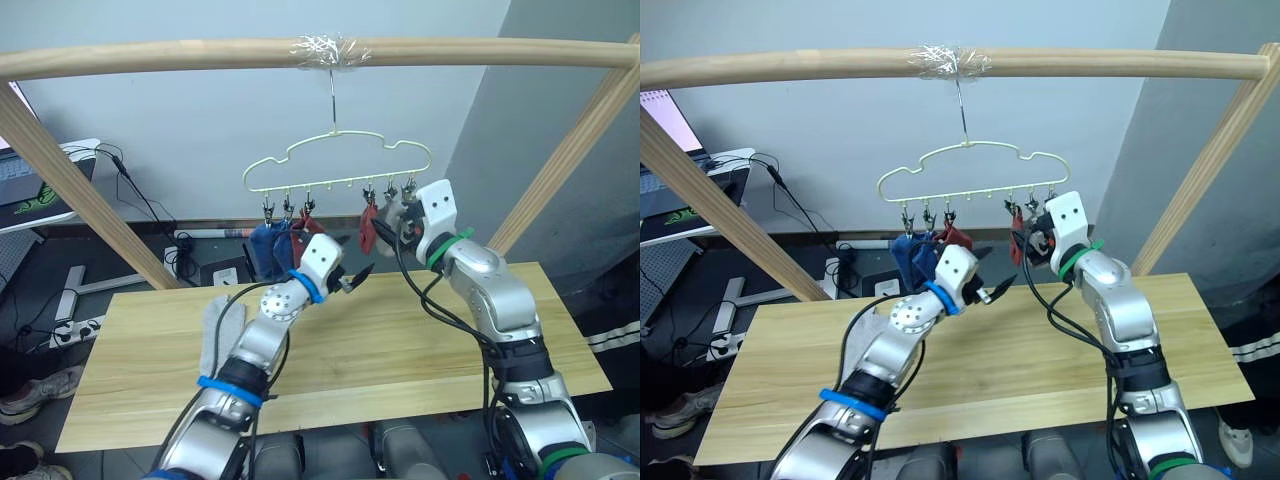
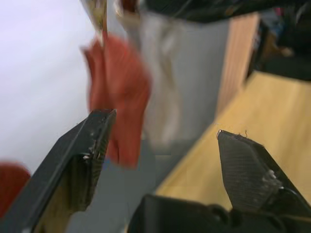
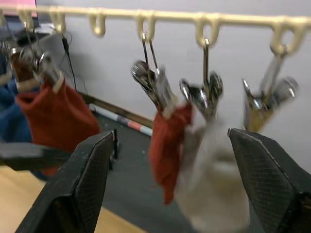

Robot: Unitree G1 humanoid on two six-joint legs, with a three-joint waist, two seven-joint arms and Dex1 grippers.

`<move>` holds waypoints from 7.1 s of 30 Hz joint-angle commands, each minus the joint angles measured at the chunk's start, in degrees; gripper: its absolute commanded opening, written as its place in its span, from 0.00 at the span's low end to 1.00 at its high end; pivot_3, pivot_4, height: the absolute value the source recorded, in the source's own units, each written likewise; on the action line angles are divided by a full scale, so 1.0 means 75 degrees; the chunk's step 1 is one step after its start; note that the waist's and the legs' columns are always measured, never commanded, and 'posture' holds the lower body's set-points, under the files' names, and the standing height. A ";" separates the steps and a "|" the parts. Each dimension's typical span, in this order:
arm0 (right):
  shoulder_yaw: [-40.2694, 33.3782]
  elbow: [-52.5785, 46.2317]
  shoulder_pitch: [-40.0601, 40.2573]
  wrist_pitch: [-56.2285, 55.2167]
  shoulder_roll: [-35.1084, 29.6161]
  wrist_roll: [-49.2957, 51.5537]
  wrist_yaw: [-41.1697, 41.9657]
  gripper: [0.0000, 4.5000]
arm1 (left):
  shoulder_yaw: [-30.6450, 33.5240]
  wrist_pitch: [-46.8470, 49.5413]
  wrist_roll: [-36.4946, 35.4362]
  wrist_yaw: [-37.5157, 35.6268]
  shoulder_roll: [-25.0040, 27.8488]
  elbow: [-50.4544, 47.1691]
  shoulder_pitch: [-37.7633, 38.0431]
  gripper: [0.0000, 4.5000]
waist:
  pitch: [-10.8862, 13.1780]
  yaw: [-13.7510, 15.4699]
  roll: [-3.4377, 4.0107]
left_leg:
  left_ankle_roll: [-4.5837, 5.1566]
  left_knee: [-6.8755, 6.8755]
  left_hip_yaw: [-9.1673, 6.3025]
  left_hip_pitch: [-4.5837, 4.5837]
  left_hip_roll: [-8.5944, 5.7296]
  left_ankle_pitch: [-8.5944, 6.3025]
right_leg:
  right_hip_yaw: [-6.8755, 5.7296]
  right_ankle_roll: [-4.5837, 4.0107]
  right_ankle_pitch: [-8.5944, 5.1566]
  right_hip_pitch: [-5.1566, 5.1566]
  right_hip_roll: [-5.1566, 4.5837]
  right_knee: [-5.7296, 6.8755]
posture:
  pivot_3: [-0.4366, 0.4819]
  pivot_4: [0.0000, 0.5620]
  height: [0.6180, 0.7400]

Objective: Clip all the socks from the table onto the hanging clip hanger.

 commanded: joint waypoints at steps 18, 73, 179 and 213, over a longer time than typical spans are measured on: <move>-0.0496 -0.1780 0.0655 -0.0242 -0.0074 0.0040 -0.0491 0.59 | 0.0672 0.2182 -0.1216 -0.1376 0.1585 -0.2975 0.0787 0.82 | 0.0000 0.0058 -0.0001 | 0.0001 0.0009 0.0000 0.0005 0.0002 0.0001 | 0.0002 0.0002 0.0000 0.0005 0.0000 0.0003 | 0.39 0.25 0.97; -0.0847 0.2305 -0.1754 -0.1126 0.0805 -0.0047 -0.1253 0.35 | 0.1185 0.2975 -0.2530 -0.1755 0.1632 -0.4030 0.0349 0.82 | 0.0000 0.0102 -0.0001 | 0.0001 0.0009 0.0000 0.0003 0.0002 0.0001 | 0.0001 -0.0008 0.0006 0.0002 -0.0001 0.0008 | 0.45 0.25 0.97; -0.0977 0.1184 -0.1005 -0.0733 0.1280 -0.0016 -0.1826 0.55 | 0.0912 0.2775 -0.2917 -0.2137 0.1684 -0.4300 -0.0196 0.82 | 0.0000 0.0098 0.0000 | 0.0001 0.0008 0.0001 0.0005 0.0002 0.0001 | 0.0002 -0.0005 0.0004 0.0002 0.0000 0.0009 | 0.44 0.26 0.97; -0.0856 0.1025 -0.1086 -0.0739 0.1153 -0.0344 -0.2090 0.55 | 0.0903 0.2894 -0.2930 -0.2480 0.1992 -0.4518 -0.0135 0.82 | 0.0315 0.0102 0.0015 | 0.0002 0.0000 -0.0002 -0.0006 0.0003 0.0001 | 0.0002 0.0000 0.0000 -0.0005 -0.0001 -0.0002 | 0.44 0.41 0.97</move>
